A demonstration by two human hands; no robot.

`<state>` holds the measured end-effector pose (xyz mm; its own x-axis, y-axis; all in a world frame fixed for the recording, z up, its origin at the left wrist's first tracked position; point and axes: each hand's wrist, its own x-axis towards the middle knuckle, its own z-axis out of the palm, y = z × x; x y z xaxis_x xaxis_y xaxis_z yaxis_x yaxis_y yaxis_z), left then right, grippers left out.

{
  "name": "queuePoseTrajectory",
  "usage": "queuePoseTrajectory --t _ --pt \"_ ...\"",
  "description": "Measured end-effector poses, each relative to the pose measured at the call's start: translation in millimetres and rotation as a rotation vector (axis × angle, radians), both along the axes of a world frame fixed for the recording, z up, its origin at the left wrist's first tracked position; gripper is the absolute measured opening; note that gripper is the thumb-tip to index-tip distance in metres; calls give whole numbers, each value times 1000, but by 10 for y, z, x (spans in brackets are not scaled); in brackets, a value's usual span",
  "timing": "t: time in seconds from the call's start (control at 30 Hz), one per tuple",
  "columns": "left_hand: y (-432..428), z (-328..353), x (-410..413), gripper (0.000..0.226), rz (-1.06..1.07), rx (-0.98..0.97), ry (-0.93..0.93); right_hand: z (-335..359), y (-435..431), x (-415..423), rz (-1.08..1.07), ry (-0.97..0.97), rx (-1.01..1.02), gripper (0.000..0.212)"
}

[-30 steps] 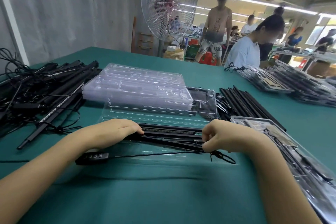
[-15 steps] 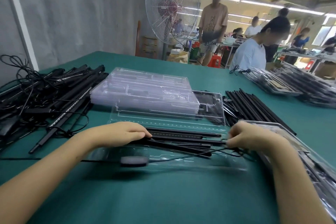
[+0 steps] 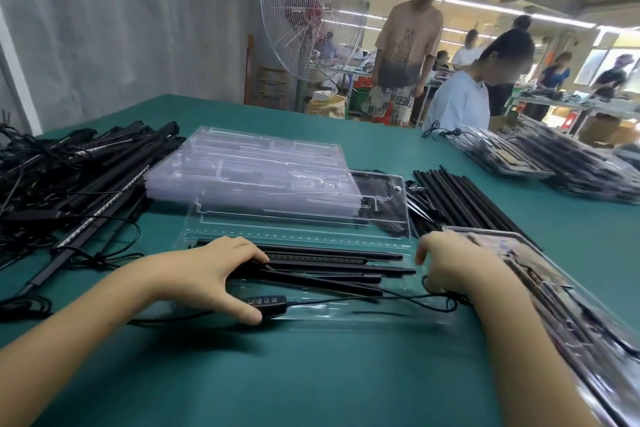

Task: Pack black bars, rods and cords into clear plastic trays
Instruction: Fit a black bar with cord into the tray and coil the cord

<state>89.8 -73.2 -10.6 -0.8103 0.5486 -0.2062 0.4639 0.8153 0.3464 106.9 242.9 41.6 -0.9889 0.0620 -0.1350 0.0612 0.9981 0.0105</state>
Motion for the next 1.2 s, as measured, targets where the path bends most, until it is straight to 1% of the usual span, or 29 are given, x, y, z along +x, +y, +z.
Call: queuePoseTrajectory --t 0.07,0.13,0.2,0.23,0.27,0.33,0.4,0.53,0.67,0.73,0.8,0.87,1.03,1.13,1.2 --pt "8 -18 16 78 6 19 35 27 -254 56 87 157 51 36" --pt "30 -48 42 70 23 51 91 19 -571 120 266 221 -47 39" --pt "61 -88 60 65 24 69 166 -53 -914 196 513 147 -242 38" --pt "76 -103 65 64 15 71 198 -118 -1066 238 609 93 -307 35" --pt "86 -112 72 63 9 75 217 -193 -1184 265 681 51 -313 33" --pt "90 -120 81 66 13 91 222 -317 -1293 266 758 28 -249 29" --pt "74 -133 81 69 24 107 223 -373 -1282 223 768 33 -280 29" --pt "61 -159 80 66 43 94 230 -393 -1188 160 757 57 -317 27" --pt "54 -147 88 74 45 83 213 -383 -1054 119 708 18 -353 27" --pt "49 -152 88 73 56 97 194 -374 -970 104 687 21 -341 27" --pt "55 -167 79 69 68 106 201 -372 -909 103 660 20 -383 24" --pt "81 -191 76 64 83 102 236 -377 -891 114 644 14 -424 23" --pt "183 -293 121 67 146 72 347 -412 -875 92 620 48 -391 21" --pt "256 -346 141 69 177 51 422 -420 -812 80 545 36 -524 18" --pt "282 -365 145 69 189 43 445 -435 -804 88 551 35 -547 18"
